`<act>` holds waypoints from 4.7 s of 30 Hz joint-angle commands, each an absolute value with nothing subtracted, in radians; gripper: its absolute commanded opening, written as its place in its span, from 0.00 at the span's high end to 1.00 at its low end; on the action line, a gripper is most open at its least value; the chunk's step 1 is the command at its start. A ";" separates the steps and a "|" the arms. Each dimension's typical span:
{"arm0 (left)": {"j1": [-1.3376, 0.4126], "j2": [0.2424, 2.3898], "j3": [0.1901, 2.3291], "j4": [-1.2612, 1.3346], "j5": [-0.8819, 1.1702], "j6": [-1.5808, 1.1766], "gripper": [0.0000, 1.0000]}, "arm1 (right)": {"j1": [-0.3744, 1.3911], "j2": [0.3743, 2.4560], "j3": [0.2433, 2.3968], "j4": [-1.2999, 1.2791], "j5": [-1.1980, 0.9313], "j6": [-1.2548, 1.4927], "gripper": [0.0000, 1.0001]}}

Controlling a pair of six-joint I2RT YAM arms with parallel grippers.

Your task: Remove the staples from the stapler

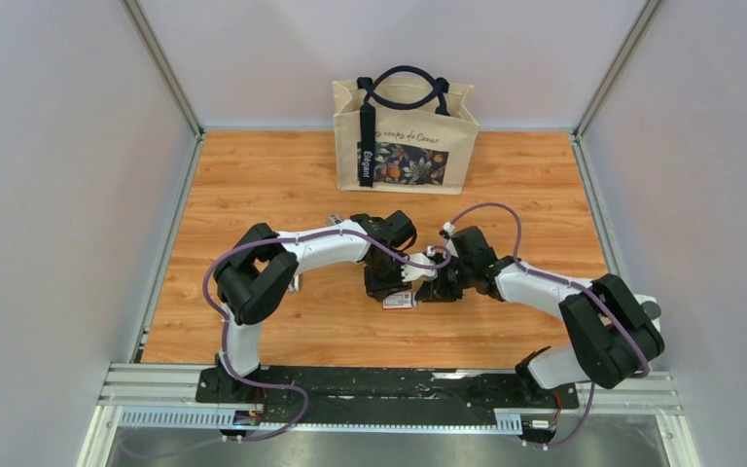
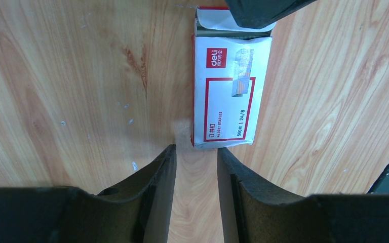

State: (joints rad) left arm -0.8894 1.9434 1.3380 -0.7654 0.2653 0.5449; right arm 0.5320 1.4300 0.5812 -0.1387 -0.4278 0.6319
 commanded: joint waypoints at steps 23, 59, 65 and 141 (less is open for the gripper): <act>-0.902 1.950 1.345 -0.749 0.291 0.540 0.57 | 0.520 1.485 0.581 -0.009 -0.482 0.655 0.77; -0.902 1.954 1.355 -0.758 0.293 0.534 0.57 | 0.485 1.493 0.548 0.040 -0.518 0.664 0.82; -0.902 1.954 1.353 -0.758 0.295 0.532 0.57 | 0.488 1.516 0.561 0.031 -0.514 0.664 0.84; -0.899 1.911 1.373 -0.828 0.299 0.545 0.61 | 0.514 1.454 0.517 -0.087 -0.454 0.693 0.44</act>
State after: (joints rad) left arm -0.8940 1.9354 1.3491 -0.7662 0.3164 0.5385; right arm 0.5091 1.4693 0.5365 -0.0113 -0.5060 0.7448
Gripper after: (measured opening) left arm 0.393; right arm 0.545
